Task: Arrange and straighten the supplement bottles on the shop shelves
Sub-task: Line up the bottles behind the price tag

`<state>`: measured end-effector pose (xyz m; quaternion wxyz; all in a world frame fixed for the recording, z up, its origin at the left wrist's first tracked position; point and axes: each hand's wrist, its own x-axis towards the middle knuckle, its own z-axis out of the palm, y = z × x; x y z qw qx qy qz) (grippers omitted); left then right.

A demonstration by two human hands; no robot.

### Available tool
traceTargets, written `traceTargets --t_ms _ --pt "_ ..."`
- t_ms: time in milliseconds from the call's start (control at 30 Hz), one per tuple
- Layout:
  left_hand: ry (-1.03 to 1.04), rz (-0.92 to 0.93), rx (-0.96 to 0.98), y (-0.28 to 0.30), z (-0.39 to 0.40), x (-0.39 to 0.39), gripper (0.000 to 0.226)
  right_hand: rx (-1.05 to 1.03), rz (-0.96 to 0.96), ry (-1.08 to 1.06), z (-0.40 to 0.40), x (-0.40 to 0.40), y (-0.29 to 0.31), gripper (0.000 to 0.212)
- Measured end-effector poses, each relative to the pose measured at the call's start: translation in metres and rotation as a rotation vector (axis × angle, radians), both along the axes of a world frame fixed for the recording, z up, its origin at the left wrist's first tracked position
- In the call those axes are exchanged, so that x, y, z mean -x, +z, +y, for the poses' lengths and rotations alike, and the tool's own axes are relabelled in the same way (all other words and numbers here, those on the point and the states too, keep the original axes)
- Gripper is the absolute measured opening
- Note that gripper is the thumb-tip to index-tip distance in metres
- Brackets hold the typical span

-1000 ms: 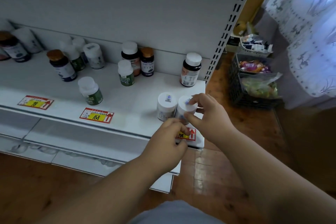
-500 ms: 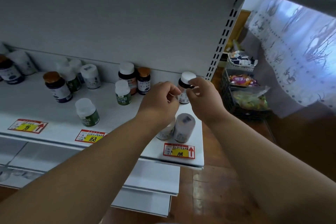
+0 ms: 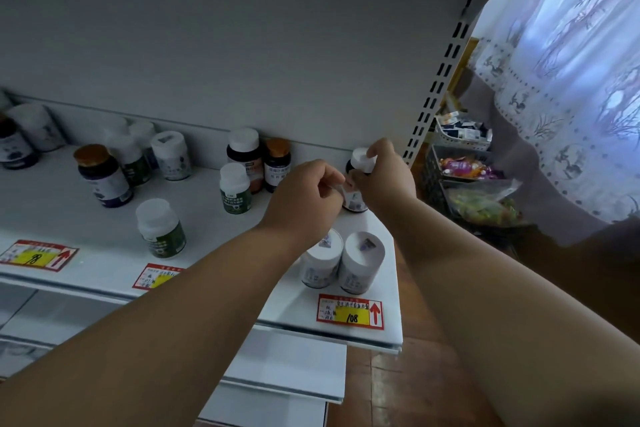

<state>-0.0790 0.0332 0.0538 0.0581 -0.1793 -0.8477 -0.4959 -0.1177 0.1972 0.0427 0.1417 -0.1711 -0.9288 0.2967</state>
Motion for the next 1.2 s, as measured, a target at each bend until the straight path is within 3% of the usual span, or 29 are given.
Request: traceTargets --t_ms 167,400,467,600,667,767,933,1200 --pt "0.045 -0.035 -0.032 0.001 -0.002 -0.002 0.025 0.084 0.183 0.06 -0.007 -0.022 0.015 0.03" --pt "0.059 -0.212 0.0 0.026 -0.016 -0.025 0.033 0.672 0.341 0.116 -0.023 -0.073 0.065 0.022" --pt "0.022 -0.263 -0.15 0.036 -0.019 -0.036 0.029 0.854 0.331 0.124 -0.025 -0.08 0.077 0.023" --pt "-0.104 -0.587 -0.71 0.039 -0.023 -0.059 0.038 1.075 0.255 0.201 -0.032 -0.096 0.083 0.012" --pt "-0.112 -0.653 -0.785 0.04 -0.023 -0.072 0.039 1.182 0.23 0.226 -0.037 -0.106 0.083 0.01" --pt "-0.068 -0.591 -0.75 0.034 -0.025 -0.094 0.037 1.292 0.206 0.307 -0.046 -0.121 0.08 0.012" --pt "0.054 -0.289 -0.574 0.023 -0.048 -0.13 0.023 1.289 0.171 0.404 -0.075 -0.137 0.067 0.022" --pt "0.225 -0.232 -0.538 0.016 -0.126 -0.151 0.021 1.269 0.15 0.523 -0.166 -0.139 0.06 0.013"
